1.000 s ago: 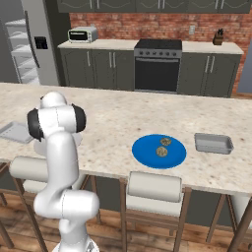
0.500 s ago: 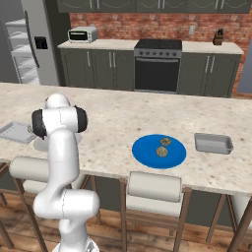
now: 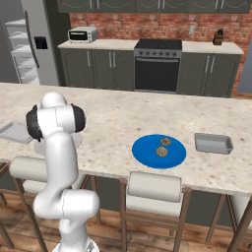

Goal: Place two dumplings into each of the tupperware containers and then place the containers in the fridge.

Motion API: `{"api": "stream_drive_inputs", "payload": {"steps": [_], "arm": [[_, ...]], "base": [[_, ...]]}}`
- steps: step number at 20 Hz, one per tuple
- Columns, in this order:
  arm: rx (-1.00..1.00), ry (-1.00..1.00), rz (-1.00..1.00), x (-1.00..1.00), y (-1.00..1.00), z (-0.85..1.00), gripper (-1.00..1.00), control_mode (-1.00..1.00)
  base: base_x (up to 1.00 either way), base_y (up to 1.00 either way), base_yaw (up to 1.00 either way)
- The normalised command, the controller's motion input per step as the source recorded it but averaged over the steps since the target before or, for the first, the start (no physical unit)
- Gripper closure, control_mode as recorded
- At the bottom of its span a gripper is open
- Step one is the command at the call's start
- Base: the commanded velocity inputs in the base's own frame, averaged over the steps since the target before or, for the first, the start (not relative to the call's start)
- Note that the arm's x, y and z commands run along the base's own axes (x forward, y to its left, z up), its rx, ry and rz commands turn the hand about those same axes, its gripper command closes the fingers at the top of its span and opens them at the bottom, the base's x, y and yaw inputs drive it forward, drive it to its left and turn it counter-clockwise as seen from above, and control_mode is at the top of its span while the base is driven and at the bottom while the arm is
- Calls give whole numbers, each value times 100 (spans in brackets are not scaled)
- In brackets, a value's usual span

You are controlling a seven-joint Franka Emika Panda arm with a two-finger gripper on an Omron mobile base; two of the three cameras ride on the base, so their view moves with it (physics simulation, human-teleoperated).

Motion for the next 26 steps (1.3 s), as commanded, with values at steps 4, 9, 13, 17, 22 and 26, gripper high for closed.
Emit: {"api": "stream_drive_inputs", "payload": {"steps": [4,9,13,17,22,26], "arm": [[13,-13,0,-11,64,27,100,-100],[0,1,4,16,93,18,100,-100],[0,5,11,40,26,100,100,-100],[0,8,10,6,29,39,100,-100],[0,10,10,0,58,-11,100,-100],[0,4,8,4,70,-3,100,-100]], "base": [[0,0,0],[0,0,0],[0,0,0],[0,0,0],[0,0,0],[0,0,0]]}}
